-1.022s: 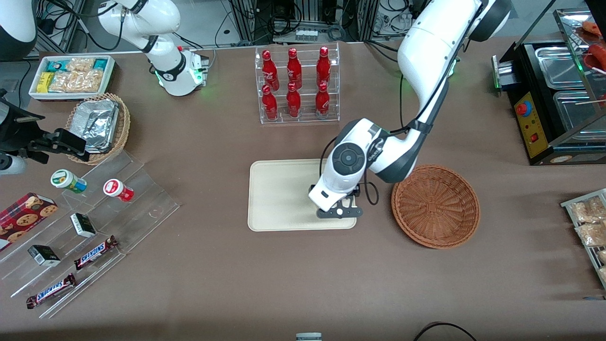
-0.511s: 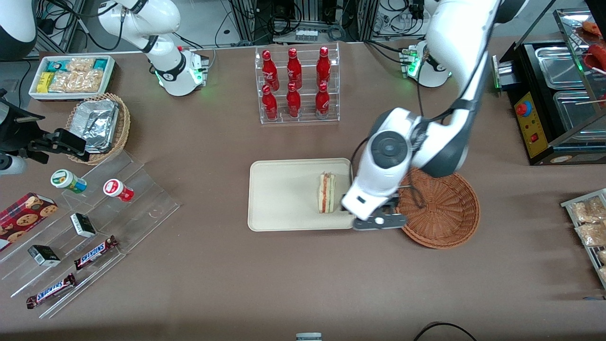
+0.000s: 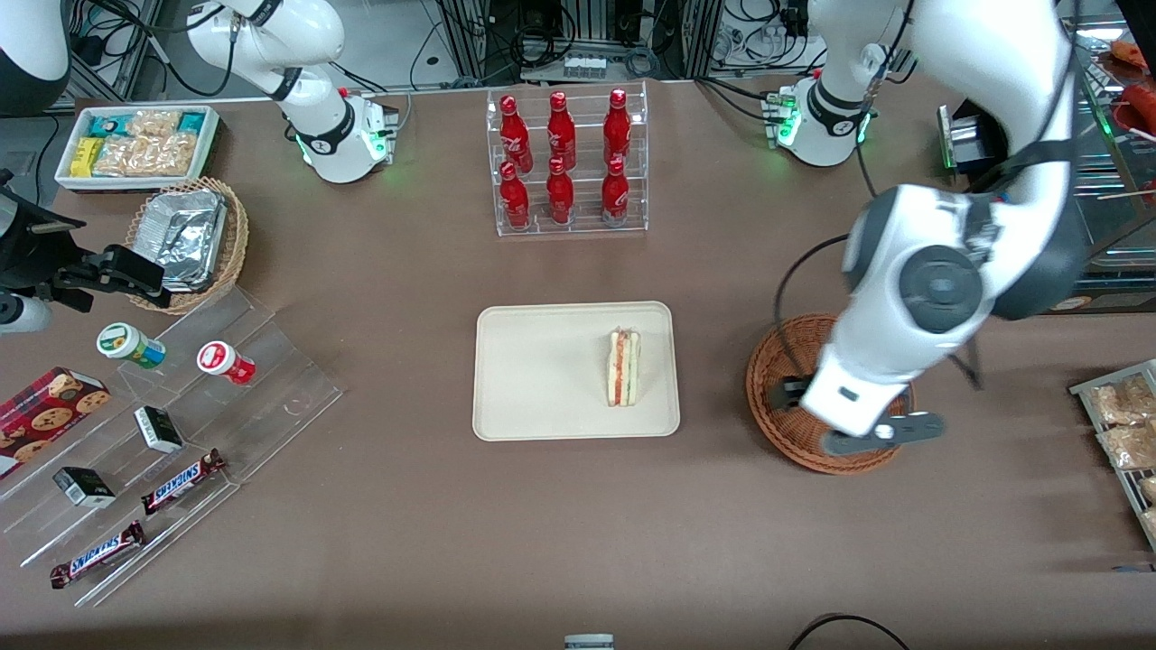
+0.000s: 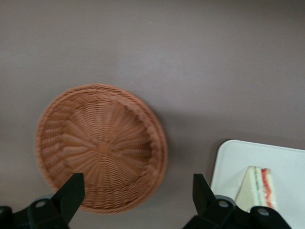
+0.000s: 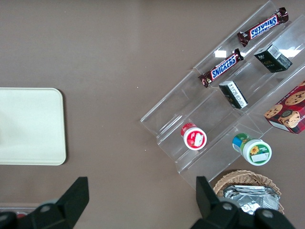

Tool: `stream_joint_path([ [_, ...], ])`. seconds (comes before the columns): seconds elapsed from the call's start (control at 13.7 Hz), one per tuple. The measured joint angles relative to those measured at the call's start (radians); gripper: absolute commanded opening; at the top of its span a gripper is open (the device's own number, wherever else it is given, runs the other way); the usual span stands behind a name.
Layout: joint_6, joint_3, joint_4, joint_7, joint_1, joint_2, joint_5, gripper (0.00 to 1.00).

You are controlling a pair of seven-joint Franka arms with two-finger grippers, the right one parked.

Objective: Place sandwich from basket to tray

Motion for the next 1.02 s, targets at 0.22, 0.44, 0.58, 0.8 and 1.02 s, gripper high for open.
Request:
stream_joint_path([
  [0.22,-0.081,0.0,0.0,0.115,0.082,-0.047,-0.014,1.0],
  [0.44,-0.176,0.001,0.001,0.213,0.135,-0.105,-0.015,1.0],
  [0.58,-0.245,0.001,-0.001,0.259,0.157,-0.145,-0.015,1.0],
  [0.8,-0.276,0.0,-0.043,0.266,0.162,-0.206,-0.014,1.0],
  [1.02,-0.3,0.0,-0.115,0.268,0.169,-0.289,-0.014,1.0],
])
